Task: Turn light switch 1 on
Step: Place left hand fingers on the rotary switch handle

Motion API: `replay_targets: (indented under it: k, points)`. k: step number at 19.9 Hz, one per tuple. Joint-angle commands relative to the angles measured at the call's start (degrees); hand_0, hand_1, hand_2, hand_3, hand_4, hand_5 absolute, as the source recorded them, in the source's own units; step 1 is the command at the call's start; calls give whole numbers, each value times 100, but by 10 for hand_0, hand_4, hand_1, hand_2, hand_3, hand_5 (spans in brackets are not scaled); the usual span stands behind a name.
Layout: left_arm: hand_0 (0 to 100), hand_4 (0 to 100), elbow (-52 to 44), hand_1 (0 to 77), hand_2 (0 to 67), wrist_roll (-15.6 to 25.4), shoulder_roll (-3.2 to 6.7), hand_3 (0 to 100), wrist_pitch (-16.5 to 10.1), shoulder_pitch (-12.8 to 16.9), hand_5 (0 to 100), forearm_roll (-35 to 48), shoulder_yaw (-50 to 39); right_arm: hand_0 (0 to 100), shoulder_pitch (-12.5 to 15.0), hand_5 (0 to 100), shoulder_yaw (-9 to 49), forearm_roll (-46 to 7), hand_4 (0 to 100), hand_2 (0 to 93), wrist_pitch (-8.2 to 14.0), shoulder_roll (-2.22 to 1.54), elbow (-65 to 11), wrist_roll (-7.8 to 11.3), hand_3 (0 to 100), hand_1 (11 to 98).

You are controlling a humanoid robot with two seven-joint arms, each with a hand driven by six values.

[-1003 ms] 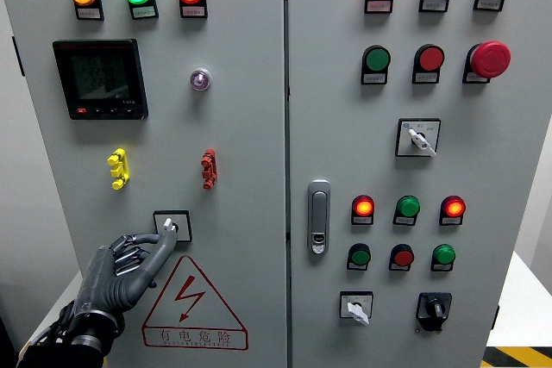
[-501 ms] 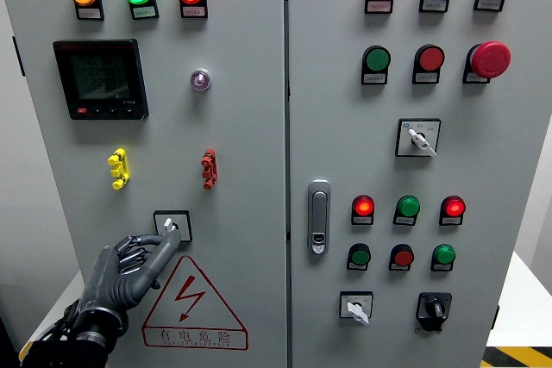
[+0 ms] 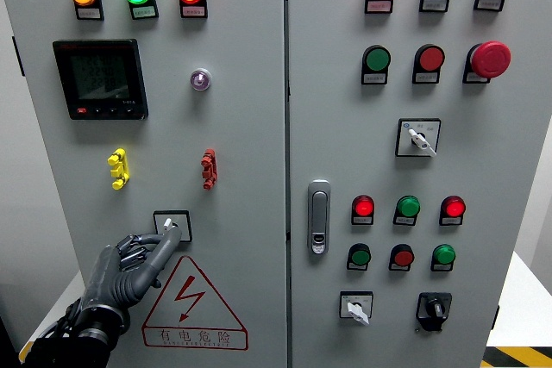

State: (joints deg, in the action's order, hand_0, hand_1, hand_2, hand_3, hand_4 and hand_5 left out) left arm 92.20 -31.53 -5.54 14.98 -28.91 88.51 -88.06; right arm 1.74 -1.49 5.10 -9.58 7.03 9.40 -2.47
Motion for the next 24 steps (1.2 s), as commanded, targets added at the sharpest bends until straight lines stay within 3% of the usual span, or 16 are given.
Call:
replay_targets:
  k: [1, 11, 24]
  points:
    - [0, 1000, 0, 565, 472, -2, 9, 868, 40, -1, 721, 9, 0, 0, 2, 146, 0, 0, 230, 0, 0, 0, 0, 1, 111, 225]
    - [0, 1000, 0, 558, 481, -248, 18, 879, 84, -89, 721, 9, 17, 0, 2, 146, 0, 0, 230, 0, 0, 0, 0, 1, 111, 225]
    - [0, 1000, -9, 534, 487, -275, 26, 880, 181, -177, 721, 9, 70, 0, 2, 146, 0, 0, 230, 0, 0, 0, 0, 1, 111, 226]
